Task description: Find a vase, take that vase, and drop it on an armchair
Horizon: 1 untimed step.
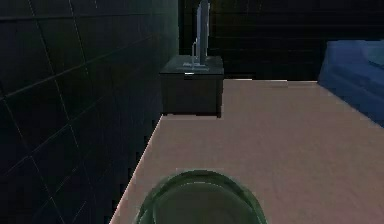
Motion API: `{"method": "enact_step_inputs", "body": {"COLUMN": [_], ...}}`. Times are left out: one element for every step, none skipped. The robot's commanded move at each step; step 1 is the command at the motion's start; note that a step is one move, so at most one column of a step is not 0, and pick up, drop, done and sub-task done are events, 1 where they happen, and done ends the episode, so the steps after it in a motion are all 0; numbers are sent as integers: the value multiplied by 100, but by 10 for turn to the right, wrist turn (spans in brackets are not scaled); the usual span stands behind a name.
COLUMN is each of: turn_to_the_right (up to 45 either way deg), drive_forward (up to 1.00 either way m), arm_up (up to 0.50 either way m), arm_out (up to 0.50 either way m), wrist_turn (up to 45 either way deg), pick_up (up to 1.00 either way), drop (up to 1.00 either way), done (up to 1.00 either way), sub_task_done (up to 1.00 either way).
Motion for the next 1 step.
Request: {"method": "enact_step_inputs", "body": {"turn_to_the_right": [-450], "drive_forward": [0], "arm_up": [0], "arm_out": [0], "wrist_turn": [0], "pick_up": [0], "drop": [0], "done": [0], "sub_task_done": [0]}}
